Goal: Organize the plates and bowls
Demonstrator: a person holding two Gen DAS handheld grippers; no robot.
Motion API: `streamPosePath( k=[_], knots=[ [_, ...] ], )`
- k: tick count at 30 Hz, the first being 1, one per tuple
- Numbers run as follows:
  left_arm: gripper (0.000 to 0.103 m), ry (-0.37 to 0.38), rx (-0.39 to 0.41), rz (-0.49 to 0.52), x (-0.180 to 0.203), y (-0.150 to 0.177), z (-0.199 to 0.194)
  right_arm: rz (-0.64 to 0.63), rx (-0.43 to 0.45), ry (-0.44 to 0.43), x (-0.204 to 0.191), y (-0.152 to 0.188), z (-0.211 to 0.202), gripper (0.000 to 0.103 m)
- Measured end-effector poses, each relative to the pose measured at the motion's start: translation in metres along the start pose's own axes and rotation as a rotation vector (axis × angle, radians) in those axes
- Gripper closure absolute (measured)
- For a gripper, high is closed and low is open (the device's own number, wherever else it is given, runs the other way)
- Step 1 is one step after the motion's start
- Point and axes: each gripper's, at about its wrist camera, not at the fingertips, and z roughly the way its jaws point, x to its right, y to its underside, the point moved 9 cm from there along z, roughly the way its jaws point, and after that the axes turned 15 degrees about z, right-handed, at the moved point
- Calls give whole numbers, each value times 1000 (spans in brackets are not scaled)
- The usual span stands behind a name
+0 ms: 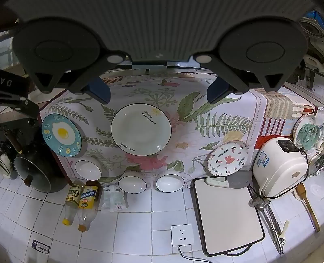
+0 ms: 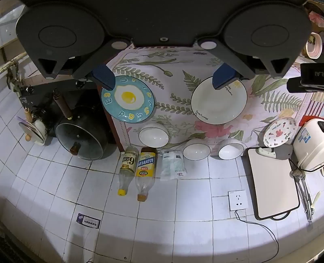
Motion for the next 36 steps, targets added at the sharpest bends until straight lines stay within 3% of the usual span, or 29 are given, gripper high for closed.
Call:
streamPosePath(
  k=[15,31,36],
  knots=[
    [3,-7,77,22,7,-4,-9,9,-5,2,0,-1,0,0],
    [2,-18,95,32,7,-1,-3,10,-8,-3,4,6,4,0],
    [2,-16,85,24,6,5,-2,-10,30,-29,-1,4,-3,0]
  ],
)
